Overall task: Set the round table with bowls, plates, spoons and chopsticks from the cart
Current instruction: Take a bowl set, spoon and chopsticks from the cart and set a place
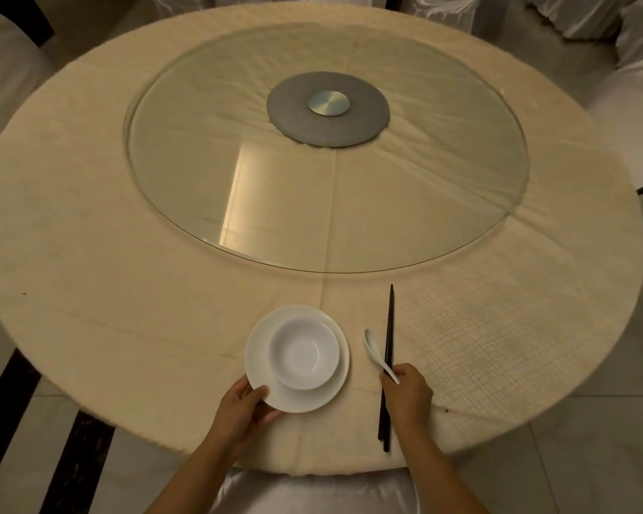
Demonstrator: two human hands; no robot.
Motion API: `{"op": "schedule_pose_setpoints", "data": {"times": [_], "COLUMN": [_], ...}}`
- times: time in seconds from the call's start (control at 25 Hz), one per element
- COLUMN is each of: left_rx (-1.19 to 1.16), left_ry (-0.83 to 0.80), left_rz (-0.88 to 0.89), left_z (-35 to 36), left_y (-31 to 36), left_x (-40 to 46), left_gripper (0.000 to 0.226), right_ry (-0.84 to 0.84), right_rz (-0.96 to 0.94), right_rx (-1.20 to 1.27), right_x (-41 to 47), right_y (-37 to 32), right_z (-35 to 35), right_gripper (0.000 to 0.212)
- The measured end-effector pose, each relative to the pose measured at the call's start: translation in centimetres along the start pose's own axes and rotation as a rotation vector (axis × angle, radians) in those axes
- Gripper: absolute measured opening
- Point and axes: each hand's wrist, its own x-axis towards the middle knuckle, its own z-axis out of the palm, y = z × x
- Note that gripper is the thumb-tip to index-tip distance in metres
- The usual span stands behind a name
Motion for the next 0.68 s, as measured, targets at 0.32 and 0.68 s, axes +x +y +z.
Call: {"op": "schedule_pose_setpoints", "data": {"times": [0.32,0.68], "left_rx": [0.352,0.388], "left_ry": [0.116,0.151], "left_rz": [0.175,0.265], "left_z": [-0.5,-1.1], "left_y": [-0.6,-0.6], "left_x": [0.6,0.3], "left_gripper": [0.036,0.051], "right_ry": [0.076,-0.179], "right_rz": [-0.058,-0.103], "right_rx": [-0.049,0.106], "right_x": [0.3,0.6], "right_y": [0.1,-2.2], "right_z": [0.2,-3.6], "right_gripper": [0.019,0.020]}}
